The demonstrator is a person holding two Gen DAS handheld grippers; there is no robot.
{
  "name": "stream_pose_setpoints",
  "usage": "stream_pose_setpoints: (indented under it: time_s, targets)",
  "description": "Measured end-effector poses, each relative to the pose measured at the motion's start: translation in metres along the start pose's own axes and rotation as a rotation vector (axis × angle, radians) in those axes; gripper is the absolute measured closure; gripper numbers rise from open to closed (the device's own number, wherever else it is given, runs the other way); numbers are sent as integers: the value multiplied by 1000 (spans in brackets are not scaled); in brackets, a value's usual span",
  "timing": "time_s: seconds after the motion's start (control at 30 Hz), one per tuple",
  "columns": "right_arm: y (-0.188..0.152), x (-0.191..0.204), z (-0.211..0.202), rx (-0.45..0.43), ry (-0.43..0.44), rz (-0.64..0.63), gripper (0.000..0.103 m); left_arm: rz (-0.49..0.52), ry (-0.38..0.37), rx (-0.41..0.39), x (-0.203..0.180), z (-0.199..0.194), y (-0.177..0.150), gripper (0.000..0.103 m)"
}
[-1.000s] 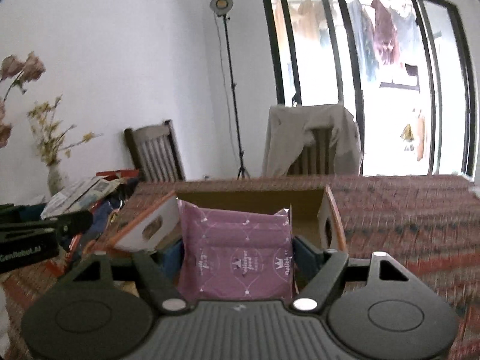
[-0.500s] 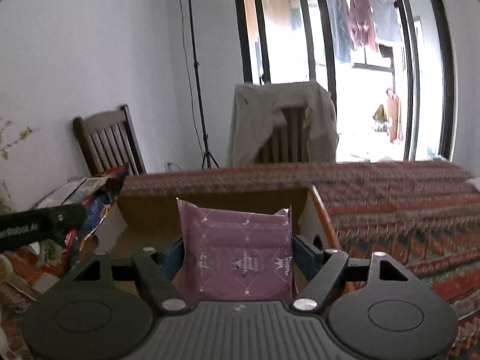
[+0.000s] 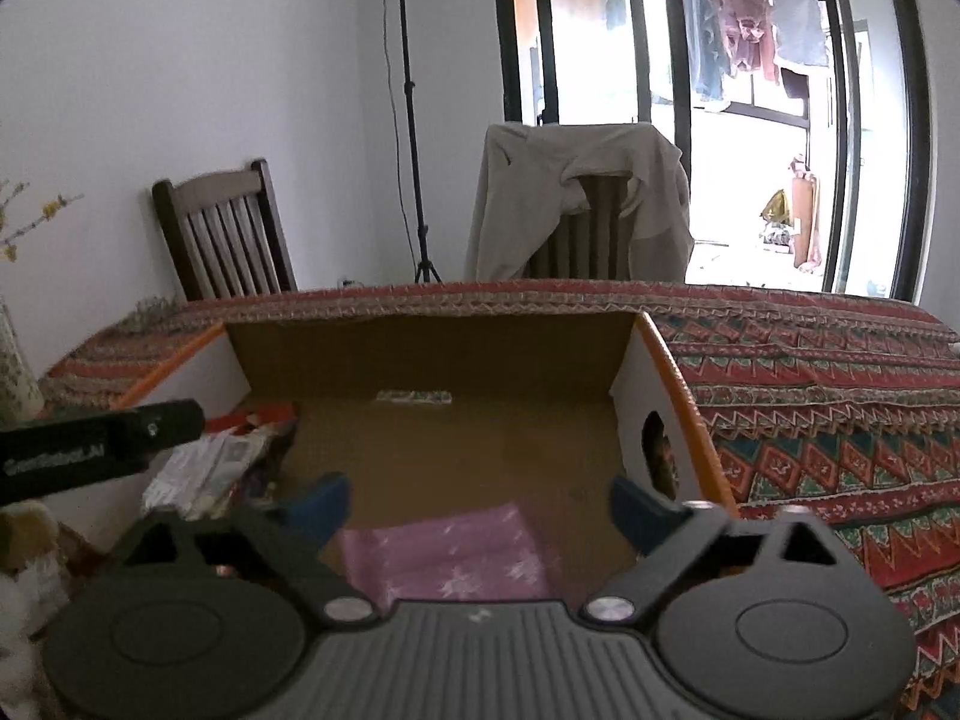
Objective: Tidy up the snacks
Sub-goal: 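Carry the silver and pink packets into the cardboard box with both tools, then open both tools to release the packets inside the box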
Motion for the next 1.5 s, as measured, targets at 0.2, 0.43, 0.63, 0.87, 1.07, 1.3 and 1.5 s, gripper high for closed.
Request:
stream_pose_setpoints:
  time_s: [0.2, 0.43, 0.63, 0.87, 1.07, 1.3, 1.5]
  targets:
    - [3, -3, 0, -13, 8, 23, 0, -17, -25, -51, -3, -10, 4, 0]
    - [6, -3, -5, -26, 5, 19, 0, -36, -31, -78, -6, -18, 12, 0]
    - [18, -4, -28, -75, -9, 17, 0, -62, -54, -128, -13, -45, 29, 0]
    - [21, -9, -59, -107, 6, -11, 0, -13, -73, -157, -20, -80, 37, 0]
    - [3, -21, -87, -104, 3, -38, 0, 0, -80, -131, -15, -102, 27, 0]
    - [-40, -46, -109, -38, -18, -74, 0, 26, -47, -62, 7, -125, -11, 0]
    - [-74, -70, -122, 26, -61, -56, 0, 6, 8, 7, 26, -147, -47, 0]
Point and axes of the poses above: each gripper's, at about its wrist camera, not at the fingertips, and z roughly the way its jaws point, x to its left, y to its top, the point moved 3 cm from there along z, roughly the way its jaws point, and after that the axes turned 12 degrees about -y, right-handed, at the moved point
